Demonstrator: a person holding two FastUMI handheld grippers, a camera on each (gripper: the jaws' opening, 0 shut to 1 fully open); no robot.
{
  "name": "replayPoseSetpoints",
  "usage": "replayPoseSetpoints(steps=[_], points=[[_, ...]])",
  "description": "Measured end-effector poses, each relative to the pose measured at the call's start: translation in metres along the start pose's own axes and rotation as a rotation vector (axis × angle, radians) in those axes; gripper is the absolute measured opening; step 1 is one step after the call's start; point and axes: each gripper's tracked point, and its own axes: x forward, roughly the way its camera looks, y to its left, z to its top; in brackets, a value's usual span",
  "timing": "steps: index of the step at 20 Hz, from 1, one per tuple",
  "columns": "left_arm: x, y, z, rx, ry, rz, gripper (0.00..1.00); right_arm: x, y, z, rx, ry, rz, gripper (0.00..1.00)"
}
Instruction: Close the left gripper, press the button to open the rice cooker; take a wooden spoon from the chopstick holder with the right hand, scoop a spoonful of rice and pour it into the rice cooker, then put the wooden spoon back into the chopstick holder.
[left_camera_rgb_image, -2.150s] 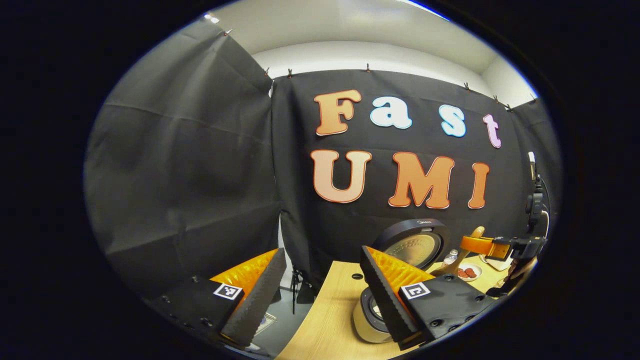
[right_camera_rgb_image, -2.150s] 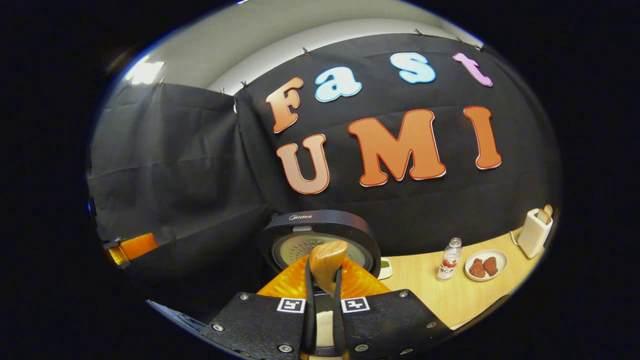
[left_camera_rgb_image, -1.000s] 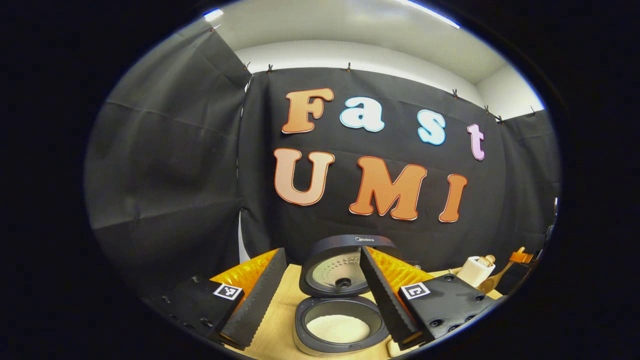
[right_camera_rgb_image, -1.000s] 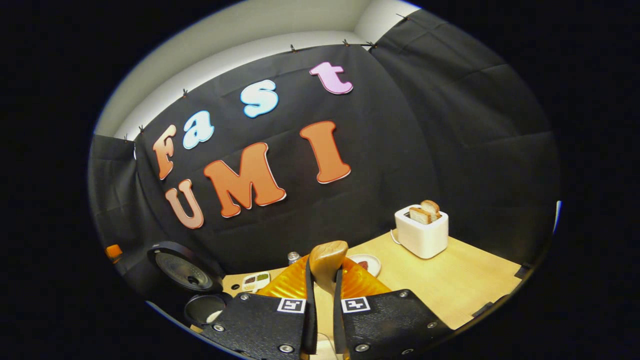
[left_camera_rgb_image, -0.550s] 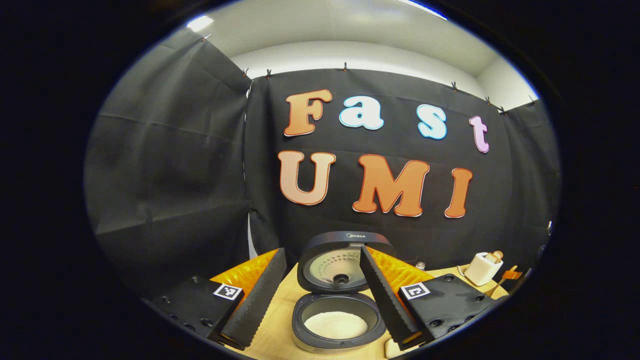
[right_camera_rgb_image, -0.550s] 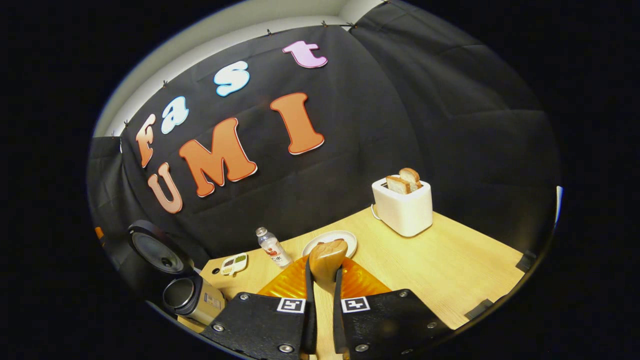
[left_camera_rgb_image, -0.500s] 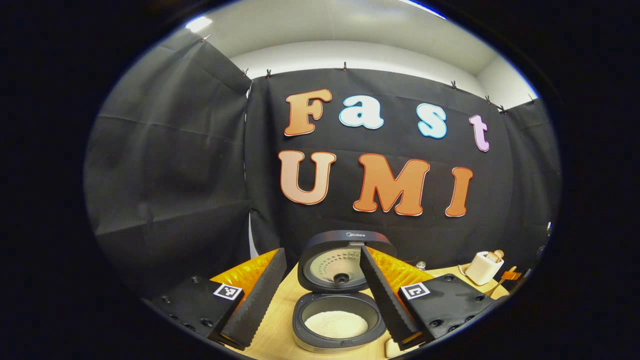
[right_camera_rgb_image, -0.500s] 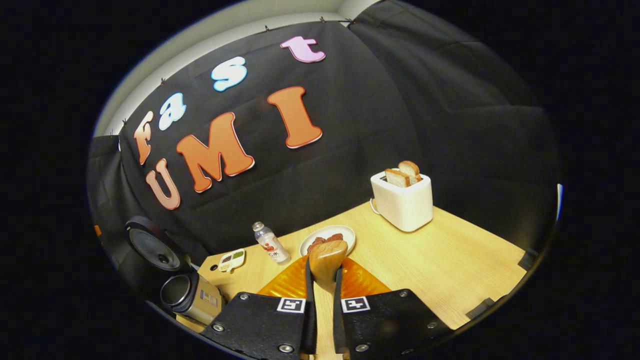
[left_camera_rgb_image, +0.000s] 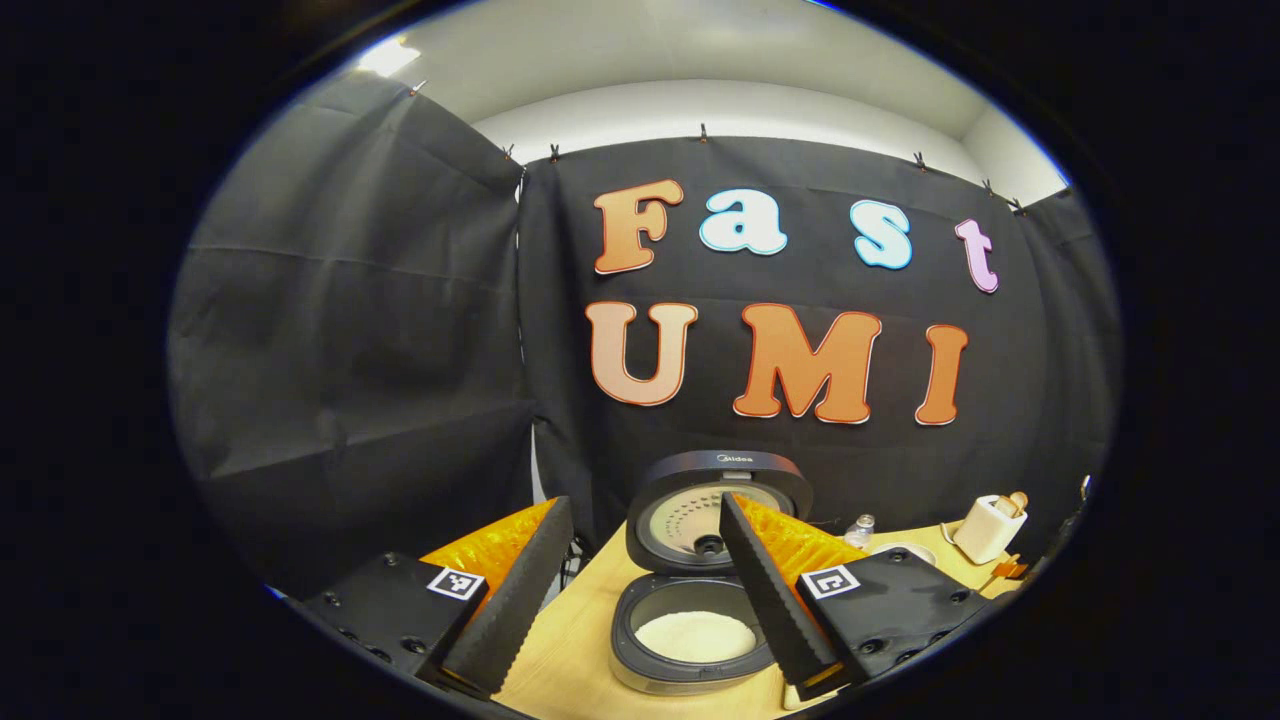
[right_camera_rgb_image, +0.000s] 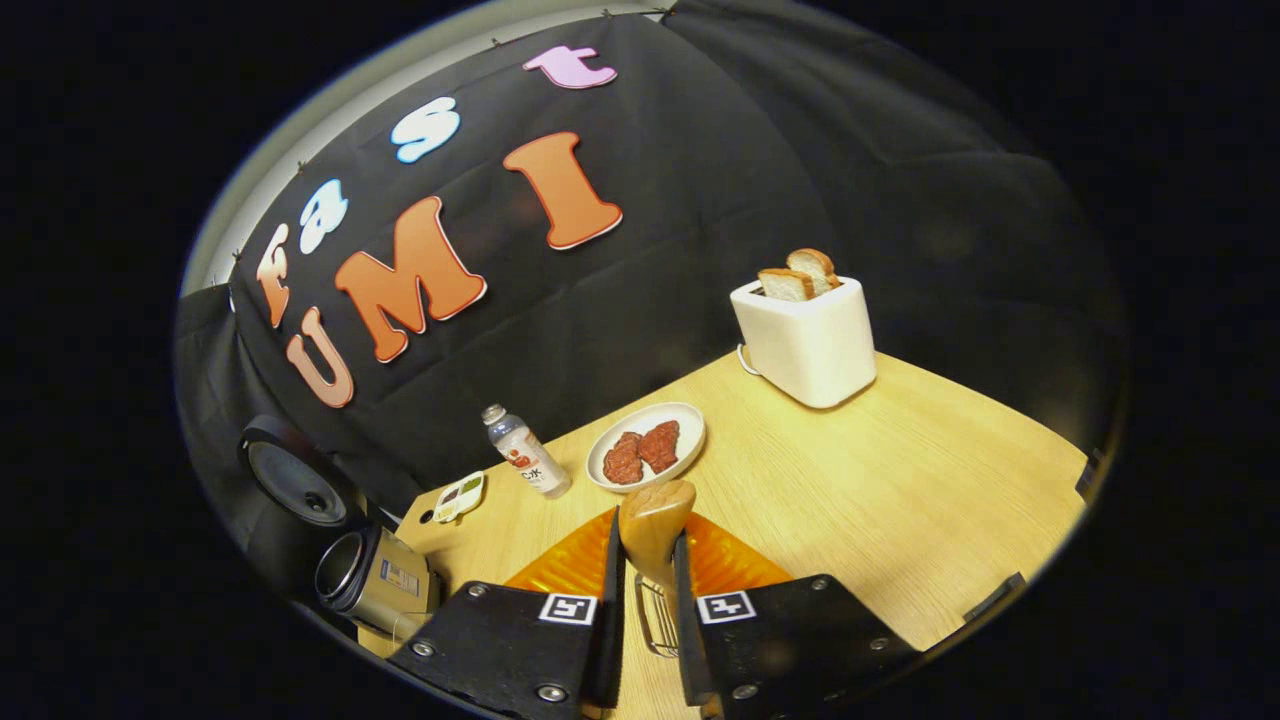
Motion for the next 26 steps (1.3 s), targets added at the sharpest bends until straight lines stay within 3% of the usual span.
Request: replayPoseSetpoints(steps=[1,4,5,6,10,17,21,26], points=[[0.001,-0.001,0.001,-0.007,0.001,0.000,1.00,0.000,-0.009,0.003,-0.018,-0.002,-0.031,0.25],[0.003,-0.007,0.001,-0.030,0.003,-0.012,1.00,-0.017,-0.016,0.021,-0.116,0.008,-0.059,0.57],[0.005,-0.008,0.003,-0.035,0.000,-0.013,1.00,-0.026,-0.017,0.031,-0.157,0.001,-0.063,0.61],[0.008,-0.010,0.004,-0.040,0.000,-0.013,1.00,-0.031,-0.018,0.041,-0.198,-0.009,-0.072,0.71],[0.020,-0.019,0.010,-0.051,-0.006,-0.027,1.00,-0.054,-0.008,0.085,-0.292,-0.063,-0.094,0.91],[0.066,-0.053,0.037,-0.048,-0.032,-0.073,1.00,-0.092,0.039,0.141,-0.253,-0.181,-0.042,0.94],[0.118,-0.083,0.068,-0.005,-0.063,-0.120,1.00,-0.106,0.045,0.153,-0.289,-0.215,-0.050,0.94],[0.180,-0.110,0.075,-0.027,-0.019,-0.187,0.99,-0.125,0.045,0.153,-0.329,-0.221,-0.075,0.94]])
